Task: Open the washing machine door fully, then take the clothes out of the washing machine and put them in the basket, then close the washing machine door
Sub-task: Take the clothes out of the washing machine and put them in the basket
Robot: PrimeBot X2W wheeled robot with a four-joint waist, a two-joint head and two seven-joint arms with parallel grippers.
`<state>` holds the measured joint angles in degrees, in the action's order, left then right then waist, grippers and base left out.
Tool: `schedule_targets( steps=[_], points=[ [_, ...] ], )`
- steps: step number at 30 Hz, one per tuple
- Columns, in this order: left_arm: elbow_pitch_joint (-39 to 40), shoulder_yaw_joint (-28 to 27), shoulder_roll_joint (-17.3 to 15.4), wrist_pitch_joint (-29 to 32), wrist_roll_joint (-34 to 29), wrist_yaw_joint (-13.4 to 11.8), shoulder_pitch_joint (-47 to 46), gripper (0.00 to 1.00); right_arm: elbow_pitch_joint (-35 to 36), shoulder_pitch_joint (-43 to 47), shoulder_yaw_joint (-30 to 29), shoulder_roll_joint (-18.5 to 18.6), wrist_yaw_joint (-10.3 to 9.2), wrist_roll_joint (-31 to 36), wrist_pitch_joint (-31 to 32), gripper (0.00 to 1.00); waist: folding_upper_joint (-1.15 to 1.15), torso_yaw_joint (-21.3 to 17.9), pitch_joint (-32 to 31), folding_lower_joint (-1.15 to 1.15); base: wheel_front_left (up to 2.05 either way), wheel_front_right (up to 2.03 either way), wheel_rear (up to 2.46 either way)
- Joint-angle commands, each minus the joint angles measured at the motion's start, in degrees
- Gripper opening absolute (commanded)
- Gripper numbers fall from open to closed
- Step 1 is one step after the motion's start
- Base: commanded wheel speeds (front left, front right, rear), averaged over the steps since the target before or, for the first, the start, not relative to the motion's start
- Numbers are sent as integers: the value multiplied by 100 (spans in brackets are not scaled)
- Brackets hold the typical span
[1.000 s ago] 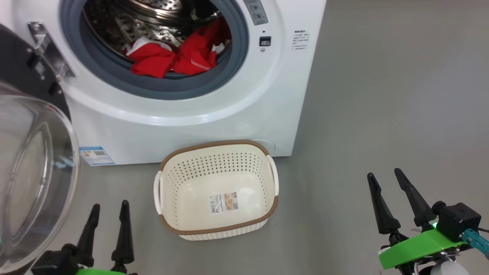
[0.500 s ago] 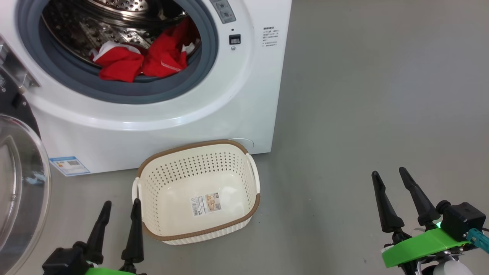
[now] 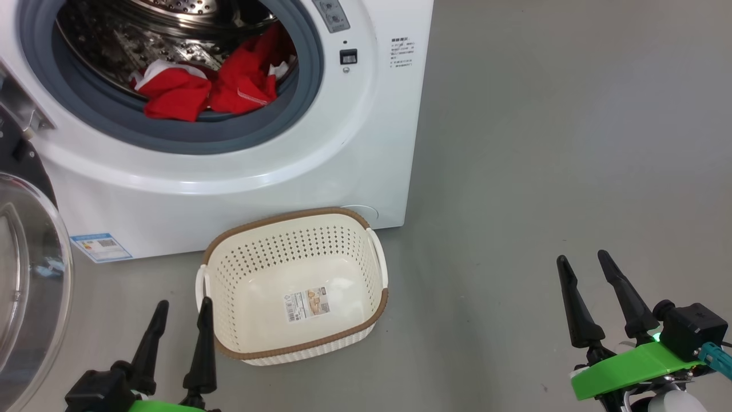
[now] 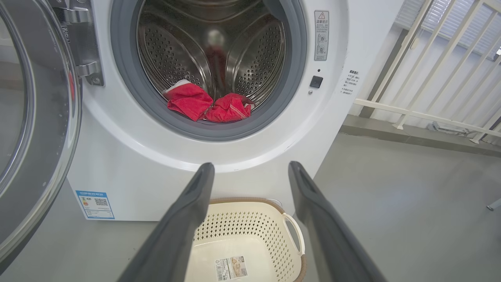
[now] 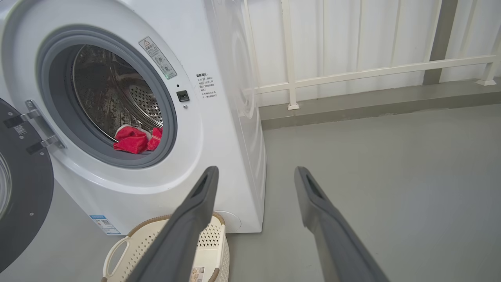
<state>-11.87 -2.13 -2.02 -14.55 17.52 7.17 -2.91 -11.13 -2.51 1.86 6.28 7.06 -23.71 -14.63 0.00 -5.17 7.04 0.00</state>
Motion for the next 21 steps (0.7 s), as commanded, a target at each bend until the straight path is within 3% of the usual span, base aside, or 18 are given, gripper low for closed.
schedule_targets(
  steps=[1,14,21],
  points=[
    [122,-153,-86,-45,-33,31,-184,100,138,-23,89,40,43,-1,-37,100,0,3,-2,0,0,0,0],
    [166,-93,-92,-45,-59,32,-181,100,143,-28,124,39,43,-2,-37,100,0,8,21,0,0,-1,1],
    [156,-61,-110,-45,-70,32,-174,100,133,-28,143,41,43,1,-37,100,0,15,9,0,56,-74,18]
  ],
)
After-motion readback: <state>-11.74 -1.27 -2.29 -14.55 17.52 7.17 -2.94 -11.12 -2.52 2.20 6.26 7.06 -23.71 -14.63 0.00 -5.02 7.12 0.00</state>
